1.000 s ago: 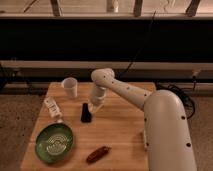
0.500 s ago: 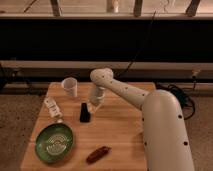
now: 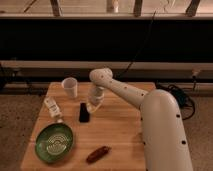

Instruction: Push the eraser across the table

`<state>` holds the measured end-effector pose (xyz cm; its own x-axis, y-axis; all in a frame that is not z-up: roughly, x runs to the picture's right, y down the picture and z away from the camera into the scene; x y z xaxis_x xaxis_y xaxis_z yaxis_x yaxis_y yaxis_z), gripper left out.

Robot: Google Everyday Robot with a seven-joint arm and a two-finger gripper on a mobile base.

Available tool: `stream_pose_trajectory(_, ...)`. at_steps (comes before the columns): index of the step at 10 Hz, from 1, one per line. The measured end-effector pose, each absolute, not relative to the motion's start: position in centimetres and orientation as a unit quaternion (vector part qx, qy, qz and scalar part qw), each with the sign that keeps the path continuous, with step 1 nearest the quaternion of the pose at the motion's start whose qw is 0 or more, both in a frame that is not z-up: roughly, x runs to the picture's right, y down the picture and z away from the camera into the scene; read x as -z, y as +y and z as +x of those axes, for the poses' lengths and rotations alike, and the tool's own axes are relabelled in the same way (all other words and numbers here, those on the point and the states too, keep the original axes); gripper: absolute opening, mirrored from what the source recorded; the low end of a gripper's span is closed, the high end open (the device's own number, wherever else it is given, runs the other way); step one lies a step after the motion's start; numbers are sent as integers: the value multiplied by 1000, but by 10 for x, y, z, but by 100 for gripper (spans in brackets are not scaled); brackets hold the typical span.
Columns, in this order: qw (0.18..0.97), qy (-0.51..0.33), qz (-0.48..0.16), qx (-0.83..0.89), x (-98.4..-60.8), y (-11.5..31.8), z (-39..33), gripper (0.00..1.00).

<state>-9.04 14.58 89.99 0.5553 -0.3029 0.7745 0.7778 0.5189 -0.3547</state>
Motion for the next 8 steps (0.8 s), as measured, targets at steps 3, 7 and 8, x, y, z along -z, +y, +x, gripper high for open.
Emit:
stream_pose_trajectory(3,790,-354,-349,359,-895,145,-118,0)
stream_pose_trajectory(7,773,-369,-344,385,-874,151,-125,0)
stream_pose_trajectory(8,778,-366,-343,378,-877,150,-125,0)
